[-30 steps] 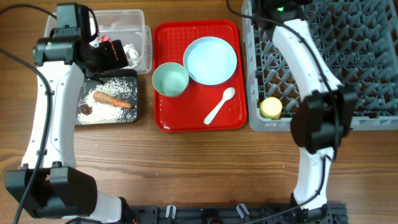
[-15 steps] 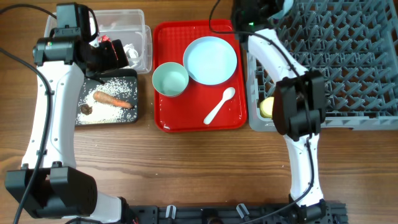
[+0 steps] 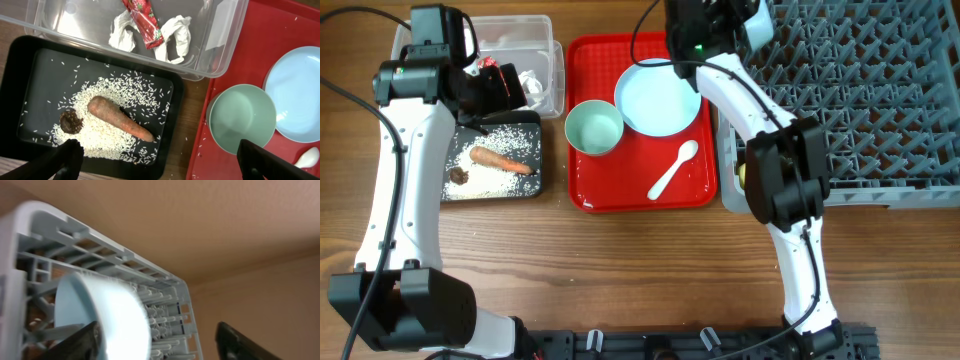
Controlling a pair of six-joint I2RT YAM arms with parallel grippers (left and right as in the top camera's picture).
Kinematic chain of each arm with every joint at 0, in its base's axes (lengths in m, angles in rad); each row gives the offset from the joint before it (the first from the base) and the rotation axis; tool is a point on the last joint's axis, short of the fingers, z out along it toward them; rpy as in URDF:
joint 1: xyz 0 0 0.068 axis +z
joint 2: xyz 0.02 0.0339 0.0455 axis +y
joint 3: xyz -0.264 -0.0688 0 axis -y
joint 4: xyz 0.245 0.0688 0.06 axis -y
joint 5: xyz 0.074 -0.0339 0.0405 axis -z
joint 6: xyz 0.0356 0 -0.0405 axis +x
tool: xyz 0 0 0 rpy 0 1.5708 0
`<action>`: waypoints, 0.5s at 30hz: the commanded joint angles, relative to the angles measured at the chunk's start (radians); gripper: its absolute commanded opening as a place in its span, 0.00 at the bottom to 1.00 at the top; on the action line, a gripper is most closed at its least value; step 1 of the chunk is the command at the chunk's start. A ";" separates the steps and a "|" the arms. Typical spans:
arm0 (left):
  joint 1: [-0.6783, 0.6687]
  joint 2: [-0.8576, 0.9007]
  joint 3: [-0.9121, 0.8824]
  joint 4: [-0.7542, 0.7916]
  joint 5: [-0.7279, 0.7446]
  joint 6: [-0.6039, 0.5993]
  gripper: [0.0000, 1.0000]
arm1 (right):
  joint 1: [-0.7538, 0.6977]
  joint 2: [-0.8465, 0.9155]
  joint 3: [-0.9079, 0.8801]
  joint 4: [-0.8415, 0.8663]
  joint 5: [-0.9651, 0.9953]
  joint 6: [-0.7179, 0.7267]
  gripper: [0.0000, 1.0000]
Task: Sort waste into correct bins and load items into the dishwasher rack
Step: 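Move the right gripper back and grasp the green bowl rim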
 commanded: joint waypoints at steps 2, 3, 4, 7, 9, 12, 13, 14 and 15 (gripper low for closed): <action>0.006 -0.024 0.015 0.000 -0.009 0.001 1.00 | 0.056 0.022 0.007 0.001 -0.018 0.061 1.00; 0.006 -0.024 0.015 0.000 -0.009 0.001 1.00 | 0.071 0.020 0.007 -0.005 -0.038 0.068 1.00; 0.006 -0.024 0.015 0.000 -0.010 0.001 1.00 | 0.087 0.013 0.009 -0.029 -0.064 0.091 1.00; 0.006 -0.024 0.015 0.000 -0.009 0.001 1.00 | 0.124 -0.076 0.033 -0.376 -0.431 0.365 1.00; 0.006 -0.024 0.015 0.000 -0.009 0.001 1.00 | 0.121 -0.158 0.062 -0.639 -0.945 0.534 1.00; 0.006 -0.024 0.015 0.000 -0.009 0.001 1.00 | 0.116 -0.232 0.062 -0.770 -1.453 0.706 1.00; 0.006 -0.024 0.015 0.000 -0.009 0.001 1.00 | 0.116 -0.233 0.062 -0.782 -1.527 0.771 0.99; 0.006 -0.024 0.015 0.000 -0.009 0.001 1.00 | 0.117 -0.232 0.053 -0.793 -1.541 0.838 0.89; 0.006 -0.024 0.015 0.000 -0.009 0.001 1.00 | 0.120 -0.232 0.038 -0.804 -1.531 0.911 0.81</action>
